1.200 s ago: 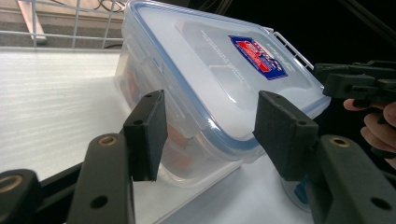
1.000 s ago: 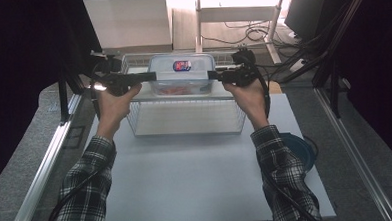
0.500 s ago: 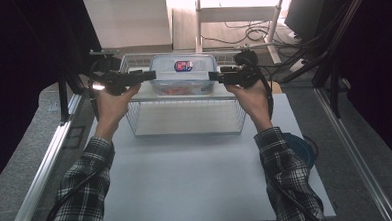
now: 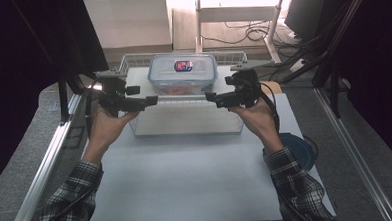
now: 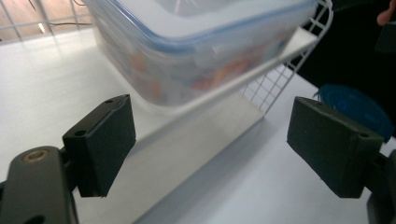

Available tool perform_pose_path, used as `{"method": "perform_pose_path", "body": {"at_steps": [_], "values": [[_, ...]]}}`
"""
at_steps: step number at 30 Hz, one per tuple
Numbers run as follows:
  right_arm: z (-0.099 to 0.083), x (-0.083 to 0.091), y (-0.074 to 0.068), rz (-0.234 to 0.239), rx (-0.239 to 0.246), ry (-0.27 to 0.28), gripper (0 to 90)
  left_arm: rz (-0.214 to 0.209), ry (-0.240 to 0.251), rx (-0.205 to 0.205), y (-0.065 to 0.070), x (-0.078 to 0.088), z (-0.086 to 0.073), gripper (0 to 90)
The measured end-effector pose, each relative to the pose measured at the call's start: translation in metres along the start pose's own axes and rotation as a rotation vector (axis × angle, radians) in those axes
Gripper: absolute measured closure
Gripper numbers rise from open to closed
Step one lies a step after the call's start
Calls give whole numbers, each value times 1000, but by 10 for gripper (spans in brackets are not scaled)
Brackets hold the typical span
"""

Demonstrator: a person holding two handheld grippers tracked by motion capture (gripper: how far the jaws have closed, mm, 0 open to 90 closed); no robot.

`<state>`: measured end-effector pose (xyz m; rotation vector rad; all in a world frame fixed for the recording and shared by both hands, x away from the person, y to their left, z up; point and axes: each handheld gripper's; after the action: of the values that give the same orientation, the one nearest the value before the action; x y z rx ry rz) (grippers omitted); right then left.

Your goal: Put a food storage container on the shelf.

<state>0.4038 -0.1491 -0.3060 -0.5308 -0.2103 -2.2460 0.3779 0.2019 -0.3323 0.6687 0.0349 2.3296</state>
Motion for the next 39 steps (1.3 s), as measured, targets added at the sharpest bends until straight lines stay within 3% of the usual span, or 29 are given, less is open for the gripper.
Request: {"method": "perform_pose_path", "body": {"at_steps": [2,11,13,20,24,28,32,33,39], "values": [[-6,2,-4,2,11,0,82,-4,-11,-27,9,0,-10,148],[-43,11,-20,42,20,-19,53,-44,-53,-56,26,-3,-40,150],[-54,15,-24,53,23,-25,49,-49,-71,-86,32,-3,-48,146],[-82,29,-34,60,47,-32,38,-74,-68,-129,53,6,-70,99],[-102,41,-39,51,57,-30,33,-75,-74,-146,65,11,-93,75],[-117,46,-40,47,51,-25,32,-81,-64,-124,68,11,-115,67],[-136,49,-43,31,46,-39,27,-106,-42,-117,70,8,-133,59],[-139,49,-44,28,42,-44,18,-127,-33,-114,73,5,-145,56],[-155,50,-48,55,32,-72,4,-82,-71,-157,80,2,-164,40]]}}
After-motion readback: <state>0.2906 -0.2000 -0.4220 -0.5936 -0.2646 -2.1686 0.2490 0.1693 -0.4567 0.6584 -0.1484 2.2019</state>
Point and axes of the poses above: each handheld gripper's, and its own axes: x roughly backward along the jaws, z roughly out of its top, y roughly to its right, and after that the axes turned 2 degrees about y, right-handed
